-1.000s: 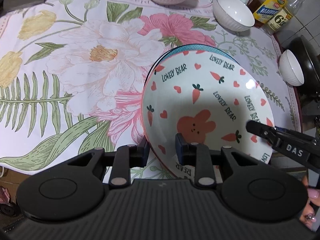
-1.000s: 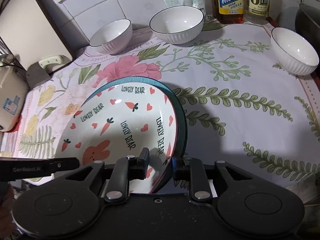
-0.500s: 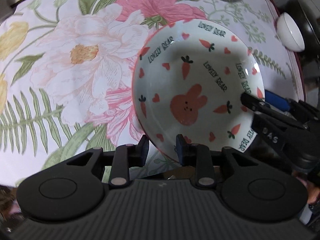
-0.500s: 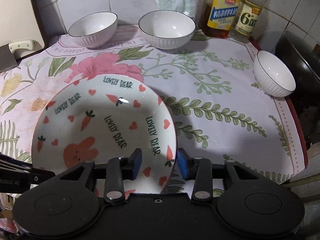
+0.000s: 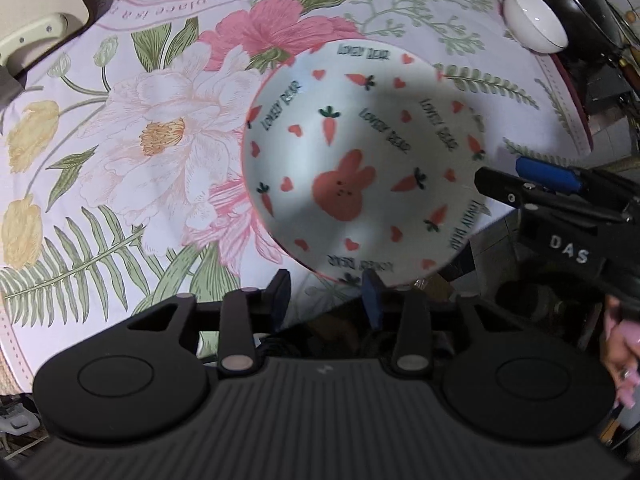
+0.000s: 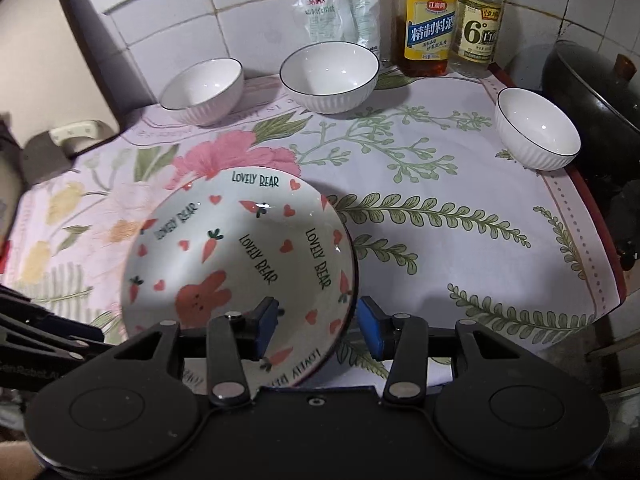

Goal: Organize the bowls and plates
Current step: 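Move the left gripper toward the white bowl beside the pot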

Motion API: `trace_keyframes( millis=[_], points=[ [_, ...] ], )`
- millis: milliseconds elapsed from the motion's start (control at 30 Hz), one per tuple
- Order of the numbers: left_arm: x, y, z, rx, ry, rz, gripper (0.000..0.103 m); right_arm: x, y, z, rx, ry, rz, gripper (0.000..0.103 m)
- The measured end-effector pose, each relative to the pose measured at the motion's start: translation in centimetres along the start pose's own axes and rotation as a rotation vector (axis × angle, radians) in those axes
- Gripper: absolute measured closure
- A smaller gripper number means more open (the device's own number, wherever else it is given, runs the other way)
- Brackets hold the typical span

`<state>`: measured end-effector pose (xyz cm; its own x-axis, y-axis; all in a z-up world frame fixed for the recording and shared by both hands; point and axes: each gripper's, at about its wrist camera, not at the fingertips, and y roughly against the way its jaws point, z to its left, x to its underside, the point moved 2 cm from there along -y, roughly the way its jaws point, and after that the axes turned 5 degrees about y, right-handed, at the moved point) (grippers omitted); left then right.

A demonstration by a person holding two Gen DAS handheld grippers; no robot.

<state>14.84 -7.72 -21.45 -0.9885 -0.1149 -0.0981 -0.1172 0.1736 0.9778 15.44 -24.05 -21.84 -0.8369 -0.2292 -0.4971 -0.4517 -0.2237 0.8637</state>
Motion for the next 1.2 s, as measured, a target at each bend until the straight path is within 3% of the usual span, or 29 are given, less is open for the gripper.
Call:
trace_keyframes(
  millis=[133,367,500,767,1000,1200],
  points=[
    [0.6,1.8,-2.2,-0.02,0.001,-0.037,0.061,0.2,2.0,-2.3,-0.104,0.007,-0.006,0.048],
    [1.8,5.1,-8.5,-0.022,0.072,-0.125,0.059,0.5,6.7,-7.6,-0.217,0.182,-0.053,0.047],
    [2.5,6.5,-13.7,0.009,0.095,-0.188,0.059,0.3,10.3,-11.2,-0.224,0.3,-0.104,0.047],
    [2.5,8.1,-22.2,-0.018,0.154,-0.295,0.059,-0.9,15.2,-17.4,-0.225,0.465,-0.206,0.045],
    [0.9,8.7,-25.9,-0.039,0.194,-0.387,0.057,-1.2,16.2,-21.3,-0.207,0.477,-0.319,0.045],
    [-1.9,7.9,-27.3,-0.01,0.22,-0.449,0.055,-1.4,14.8,-22.6,-0.181,0.49,-0.37,0.045]
  ],
)
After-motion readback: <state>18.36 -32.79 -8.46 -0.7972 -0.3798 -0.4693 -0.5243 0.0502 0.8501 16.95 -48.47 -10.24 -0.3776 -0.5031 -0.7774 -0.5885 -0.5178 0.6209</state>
